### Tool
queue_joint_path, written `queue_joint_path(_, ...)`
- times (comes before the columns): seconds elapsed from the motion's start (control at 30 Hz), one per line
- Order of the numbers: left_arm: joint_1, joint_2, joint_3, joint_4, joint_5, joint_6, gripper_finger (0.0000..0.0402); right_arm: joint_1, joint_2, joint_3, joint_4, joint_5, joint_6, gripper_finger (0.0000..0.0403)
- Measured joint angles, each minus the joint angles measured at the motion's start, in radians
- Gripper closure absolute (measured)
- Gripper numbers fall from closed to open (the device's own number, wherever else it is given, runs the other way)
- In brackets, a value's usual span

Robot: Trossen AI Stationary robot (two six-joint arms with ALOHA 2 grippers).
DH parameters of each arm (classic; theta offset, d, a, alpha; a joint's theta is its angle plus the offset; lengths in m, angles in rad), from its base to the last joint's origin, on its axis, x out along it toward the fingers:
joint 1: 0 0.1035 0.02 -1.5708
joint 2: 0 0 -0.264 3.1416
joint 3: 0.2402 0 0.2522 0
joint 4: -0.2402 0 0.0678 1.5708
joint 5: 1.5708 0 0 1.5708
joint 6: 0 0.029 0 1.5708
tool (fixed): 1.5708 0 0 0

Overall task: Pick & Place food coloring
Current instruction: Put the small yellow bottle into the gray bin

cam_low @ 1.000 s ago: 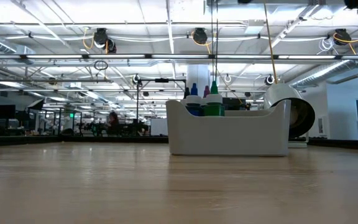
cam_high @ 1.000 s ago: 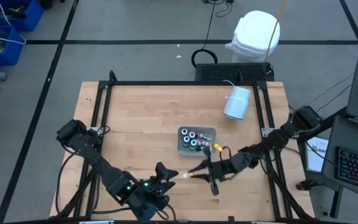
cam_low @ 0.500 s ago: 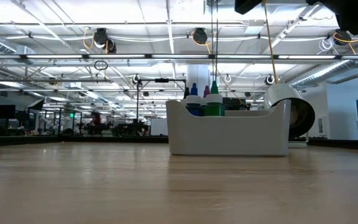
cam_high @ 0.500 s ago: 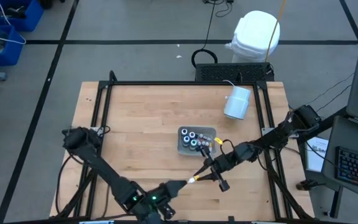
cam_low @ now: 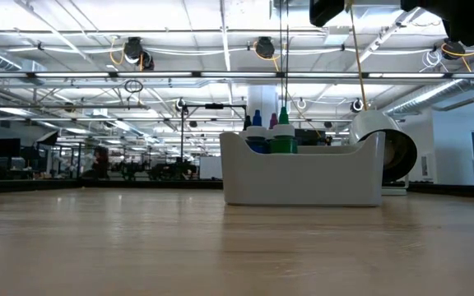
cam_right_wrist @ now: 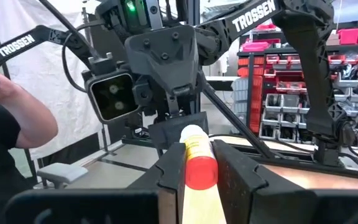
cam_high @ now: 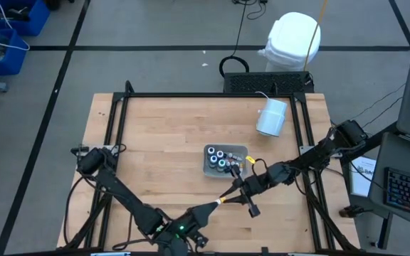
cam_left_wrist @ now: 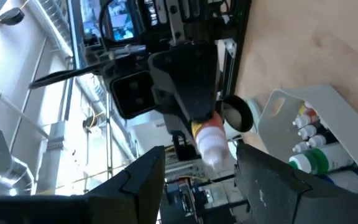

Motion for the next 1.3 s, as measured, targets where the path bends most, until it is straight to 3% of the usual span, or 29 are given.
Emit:
queue_joint_path(0.23, 0.011, 0.000, 0.000, -0.003, 0.077, 0.005, 0.0199, 0.000, 0.000, 0.000, -0.005, 0.000, 0.000, 0.0344)
queue_joint_path(1.0, 0.043, 0.000, 0.000, -0.005, 0.081, -0.050, 0.0200, 0.000, 0.000, 0.001, -0.022, 0.000, -0.003, 0.0344)
queue_joint_path(1.13, 0.043, 0.000, 0.000, -0.005, 0.123, -0.064, 0.0225, 0.000, 0.000, 0.001, -0.023, 0.000, -0.004, 0.0344)
queue_joint_path(1.3, 0.045, 0.000, 0.000, -0.007, 0.140, -0.079, 0.0285, 0.000, 0.000, 0.002, -0.028, 0.000, -0.015, 0.0344)
